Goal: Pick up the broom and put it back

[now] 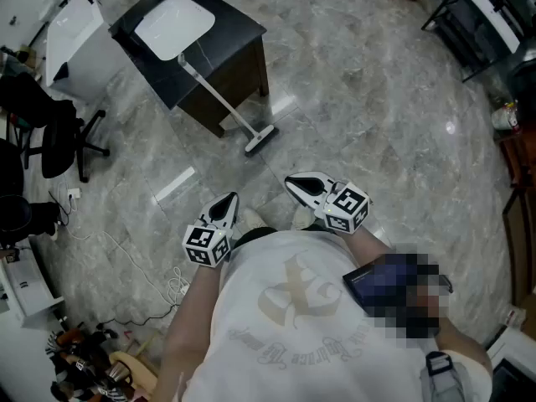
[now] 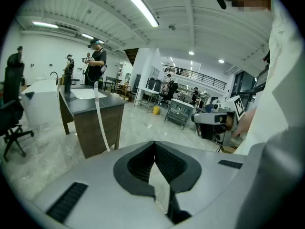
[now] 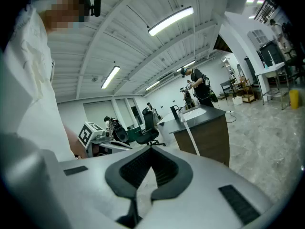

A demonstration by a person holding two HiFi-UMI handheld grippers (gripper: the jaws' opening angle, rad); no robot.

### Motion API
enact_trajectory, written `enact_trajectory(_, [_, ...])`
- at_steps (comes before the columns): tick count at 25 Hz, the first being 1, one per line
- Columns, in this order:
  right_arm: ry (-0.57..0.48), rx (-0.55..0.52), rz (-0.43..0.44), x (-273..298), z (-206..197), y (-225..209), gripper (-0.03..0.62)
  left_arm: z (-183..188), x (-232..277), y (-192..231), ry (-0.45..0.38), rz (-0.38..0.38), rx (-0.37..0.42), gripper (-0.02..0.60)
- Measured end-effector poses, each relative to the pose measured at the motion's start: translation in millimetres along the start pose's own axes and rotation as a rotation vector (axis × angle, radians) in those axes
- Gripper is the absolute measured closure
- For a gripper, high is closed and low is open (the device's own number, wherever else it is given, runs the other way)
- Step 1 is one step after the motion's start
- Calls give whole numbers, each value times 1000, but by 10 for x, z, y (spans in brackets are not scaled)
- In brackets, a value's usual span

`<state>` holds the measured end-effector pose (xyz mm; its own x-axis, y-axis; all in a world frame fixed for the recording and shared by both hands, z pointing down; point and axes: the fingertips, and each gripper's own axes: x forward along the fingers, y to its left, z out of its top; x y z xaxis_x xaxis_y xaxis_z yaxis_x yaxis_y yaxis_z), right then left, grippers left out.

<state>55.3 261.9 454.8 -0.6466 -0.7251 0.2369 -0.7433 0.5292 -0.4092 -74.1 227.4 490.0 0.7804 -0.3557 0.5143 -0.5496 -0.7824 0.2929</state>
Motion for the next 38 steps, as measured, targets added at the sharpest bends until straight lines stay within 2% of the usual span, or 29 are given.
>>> enact_trajectory(5, [-69, 27, -45, 188, 138, -2, 577, 40, -73, 203, -4, -26, 19, 569])
enact_trajectory(18, [-48, -14, -131, 701, 253, 71, 576, 104, -309, 801, -26, -67, 37, 569])
enact_trajectory(31, [-6, -57, -101, 1195, 373, 203, 576, 67, -716, 1292, -74, -1, -6, 569])
enact_trajectory(38, [1, -35, -67, 1405, 414, 201, 576, -16, -825, 1468, -77, 52, -49, 569])
